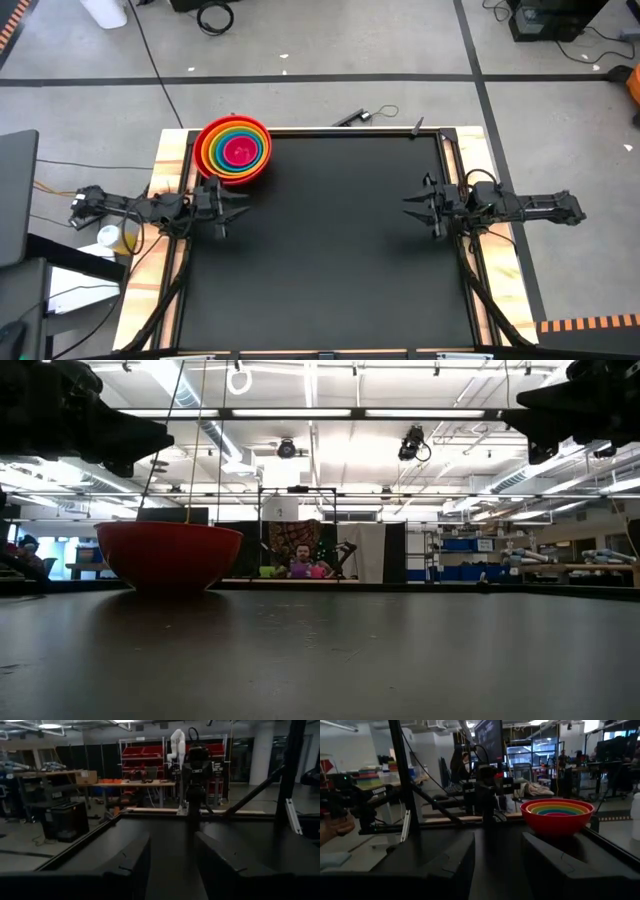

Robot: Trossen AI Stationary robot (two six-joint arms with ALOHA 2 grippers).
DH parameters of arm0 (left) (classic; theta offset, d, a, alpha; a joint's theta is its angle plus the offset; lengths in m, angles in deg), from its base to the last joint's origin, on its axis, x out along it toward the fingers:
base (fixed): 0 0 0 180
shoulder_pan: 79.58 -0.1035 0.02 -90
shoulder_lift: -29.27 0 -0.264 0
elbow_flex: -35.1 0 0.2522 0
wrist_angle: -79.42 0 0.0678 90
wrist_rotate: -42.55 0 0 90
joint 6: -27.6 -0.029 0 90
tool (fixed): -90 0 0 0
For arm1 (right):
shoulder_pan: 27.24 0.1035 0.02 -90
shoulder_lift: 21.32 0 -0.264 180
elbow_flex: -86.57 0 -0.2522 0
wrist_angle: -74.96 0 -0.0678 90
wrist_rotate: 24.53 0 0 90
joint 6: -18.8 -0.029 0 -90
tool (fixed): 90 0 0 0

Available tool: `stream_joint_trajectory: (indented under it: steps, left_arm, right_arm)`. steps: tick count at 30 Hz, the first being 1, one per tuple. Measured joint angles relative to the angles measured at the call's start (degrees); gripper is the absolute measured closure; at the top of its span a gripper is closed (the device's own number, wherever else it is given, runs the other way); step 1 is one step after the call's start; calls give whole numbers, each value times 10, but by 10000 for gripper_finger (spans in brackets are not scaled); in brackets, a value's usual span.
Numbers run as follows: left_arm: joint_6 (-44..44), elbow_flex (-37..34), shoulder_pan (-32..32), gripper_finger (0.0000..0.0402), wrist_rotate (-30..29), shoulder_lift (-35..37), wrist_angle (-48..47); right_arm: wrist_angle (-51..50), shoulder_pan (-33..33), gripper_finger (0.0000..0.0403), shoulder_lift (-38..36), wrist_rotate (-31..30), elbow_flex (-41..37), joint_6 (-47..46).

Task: Nest bowls inside each other
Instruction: Return to Home Position

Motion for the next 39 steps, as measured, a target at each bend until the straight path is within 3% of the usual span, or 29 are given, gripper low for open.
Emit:
stream_joint_trajectory:
  steps: [6, 9, 15, 19, 22, 26, 31, 37, 39]
  left_arm:
    - [22, -3, 0, 250, -27, -1, -8]
    - [24, -3, 0, 263, -31, -1, -7]
    - [28, -3, 0, 343, -31, -1, -9]
    - [37, -3, 0, 394, -25, -1, -9]
    - [36, -3, 0, 394, -23, -1, -9]
    - [29, -3, 0, 399, -23, -1, -10]
    - [33, -3, 0, 400, -5, -1, -26]
    - [19, -4, -1, 401, -1, -1, -43]
    - [-5, -4, -6, 401, 27, -1, -35]
  right_arm:
    - [79, 0, 239, -23, -16, -68, -11]
    - [69, -2, 239, -26, -35, -66, -18]
    - [66, -2, 245, -28, -32, -67, -19]
    - [66, -2, 259, -32, 8, -67, -24]
    - [52, -2, 272, -46, 16, -67, -24]
    - [13, -3, 300, -61, -24, -67, -24]
    - [22, -3, 385, -64, 8, -67, -20]
    - [19, -3, 396, -64, 15, -67, -39]
    - [12, -3, 397, -64, 14, -67, -43]
